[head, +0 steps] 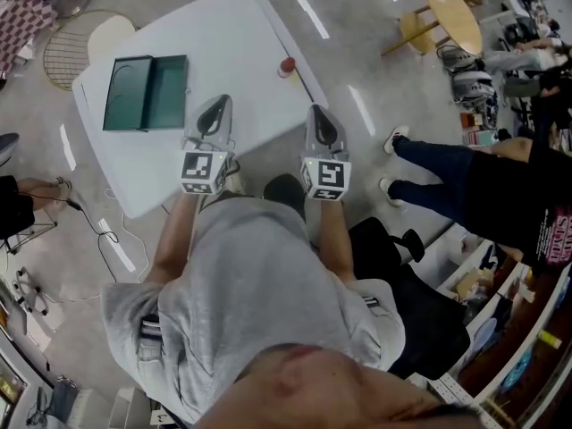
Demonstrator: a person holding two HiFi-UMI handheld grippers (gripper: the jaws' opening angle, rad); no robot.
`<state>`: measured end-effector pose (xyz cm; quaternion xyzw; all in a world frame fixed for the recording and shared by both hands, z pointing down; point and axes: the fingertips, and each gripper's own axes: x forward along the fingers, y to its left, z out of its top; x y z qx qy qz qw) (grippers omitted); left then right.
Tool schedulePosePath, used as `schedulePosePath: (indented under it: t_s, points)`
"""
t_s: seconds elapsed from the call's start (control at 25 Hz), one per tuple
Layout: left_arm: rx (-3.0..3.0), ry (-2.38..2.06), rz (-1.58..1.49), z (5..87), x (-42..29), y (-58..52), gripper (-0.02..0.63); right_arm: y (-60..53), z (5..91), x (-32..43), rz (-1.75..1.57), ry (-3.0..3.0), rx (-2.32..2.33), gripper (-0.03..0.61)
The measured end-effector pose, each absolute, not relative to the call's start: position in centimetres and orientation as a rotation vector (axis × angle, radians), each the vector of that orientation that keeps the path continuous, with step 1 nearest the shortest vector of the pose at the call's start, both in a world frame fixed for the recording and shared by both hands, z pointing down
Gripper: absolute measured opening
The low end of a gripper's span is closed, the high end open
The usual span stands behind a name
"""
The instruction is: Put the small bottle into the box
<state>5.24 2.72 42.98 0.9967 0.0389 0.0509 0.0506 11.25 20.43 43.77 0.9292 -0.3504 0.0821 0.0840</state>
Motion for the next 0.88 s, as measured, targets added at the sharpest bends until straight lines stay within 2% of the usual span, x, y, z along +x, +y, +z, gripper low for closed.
schedulePosePath:
  t_s: [0.4,0.88]
  points:
    - [3.002,0.112,0.188,44.4,8.0,1.4,0.011,18.5,45.9,13.7,0.306,-1.062,2.746,0.003]
    - [2.98,-0.083,0.27,45.6,13.0,2.8,0.011,16.9,47.8,21.5,0.374,-1.279,2.628,0.003]
